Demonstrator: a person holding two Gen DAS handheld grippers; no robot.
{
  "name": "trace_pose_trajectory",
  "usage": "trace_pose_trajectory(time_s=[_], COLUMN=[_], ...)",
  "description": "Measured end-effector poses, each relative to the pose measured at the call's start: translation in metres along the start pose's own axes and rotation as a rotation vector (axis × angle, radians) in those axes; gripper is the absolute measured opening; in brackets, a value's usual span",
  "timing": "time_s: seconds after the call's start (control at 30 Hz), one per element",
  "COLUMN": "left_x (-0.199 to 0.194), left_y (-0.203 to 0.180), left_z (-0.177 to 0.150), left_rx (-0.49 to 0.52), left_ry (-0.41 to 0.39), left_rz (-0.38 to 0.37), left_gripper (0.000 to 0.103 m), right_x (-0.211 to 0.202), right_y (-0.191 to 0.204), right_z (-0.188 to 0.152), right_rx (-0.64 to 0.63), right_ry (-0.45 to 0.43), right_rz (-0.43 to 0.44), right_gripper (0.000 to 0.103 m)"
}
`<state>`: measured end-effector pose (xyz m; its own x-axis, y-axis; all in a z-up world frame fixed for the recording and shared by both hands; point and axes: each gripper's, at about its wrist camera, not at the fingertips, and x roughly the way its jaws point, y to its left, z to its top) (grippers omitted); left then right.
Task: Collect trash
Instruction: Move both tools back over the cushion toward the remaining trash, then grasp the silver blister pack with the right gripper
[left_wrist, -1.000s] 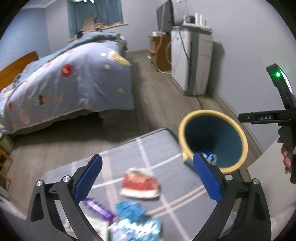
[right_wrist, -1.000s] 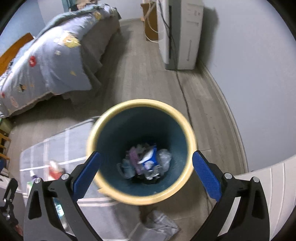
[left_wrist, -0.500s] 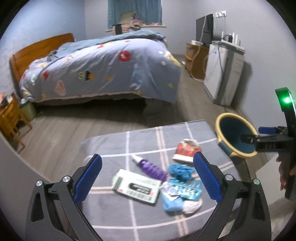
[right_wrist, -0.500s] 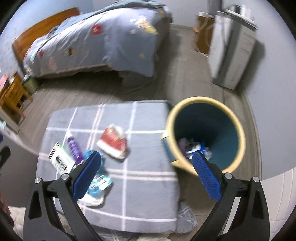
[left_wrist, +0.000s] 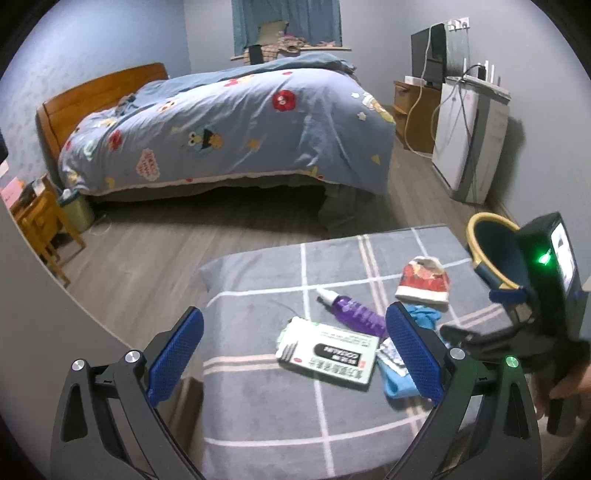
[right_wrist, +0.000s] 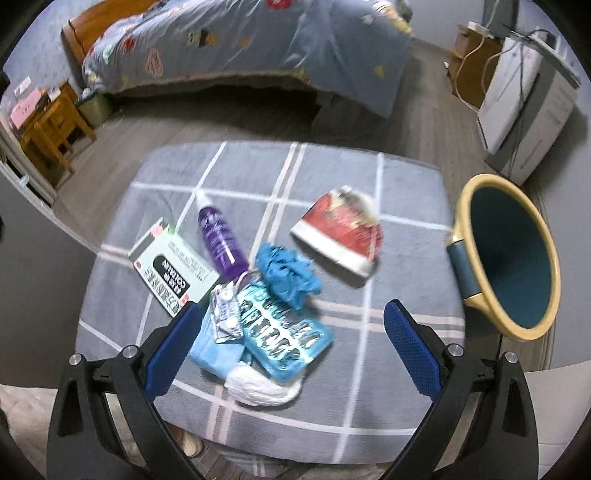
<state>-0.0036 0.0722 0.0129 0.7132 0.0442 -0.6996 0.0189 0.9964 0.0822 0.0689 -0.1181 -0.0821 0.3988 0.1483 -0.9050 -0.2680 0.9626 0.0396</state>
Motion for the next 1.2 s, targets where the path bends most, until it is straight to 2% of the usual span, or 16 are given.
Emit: trace_pose_trajectory(time_s=[0.13,0.33,0.57,0.63,0.83,1.13,1.2], left_x=[0.010,0.026,0.037,0.039,0.043,0.047,0.049], left_y=[0.012,0.030,0.034,0.033,0.029,0.021,0.020], left_z=[-0.005,-0.006,-0.004,-0.003,-0.003,-0.003,-0.003], left_rx=[0.012,-0.032,-0.052,-0.045,-0.029,-0.023,-0.019], left_ry=[0.031,0.074,0.100,0.102,0.116,0.132,0.139], left_rz=[0.027,0.028,0.013,0.009,0.005,-0.005,-0.003], left_gripper=[0.098,0.098,0.098,0.098,0.098,0.098,0.098], right_x=[0.018,0.038,0.064,0.069,0.080,0.064,0.057], right_y=[0.020,0.039,0.054,0.055,0.056,0.048,0.044], right_z=[-0.002,-0.003,-0.006,-0.006,-0.005,0.001,0.002], right_rx=[-0.042,-0.106,-0.165,-0.165,-0.170,-0.153,-0.147], right_ry=[0.036,0.057,0.117,0.133,0.170,0.147,0.143], right_rz=[-0.014,-0.022,-0.011,-0.003,-0.001,0.019,0.025], right_gripper=[0.097,0.096,0.059,0.055,0.028,0.008,0.008])
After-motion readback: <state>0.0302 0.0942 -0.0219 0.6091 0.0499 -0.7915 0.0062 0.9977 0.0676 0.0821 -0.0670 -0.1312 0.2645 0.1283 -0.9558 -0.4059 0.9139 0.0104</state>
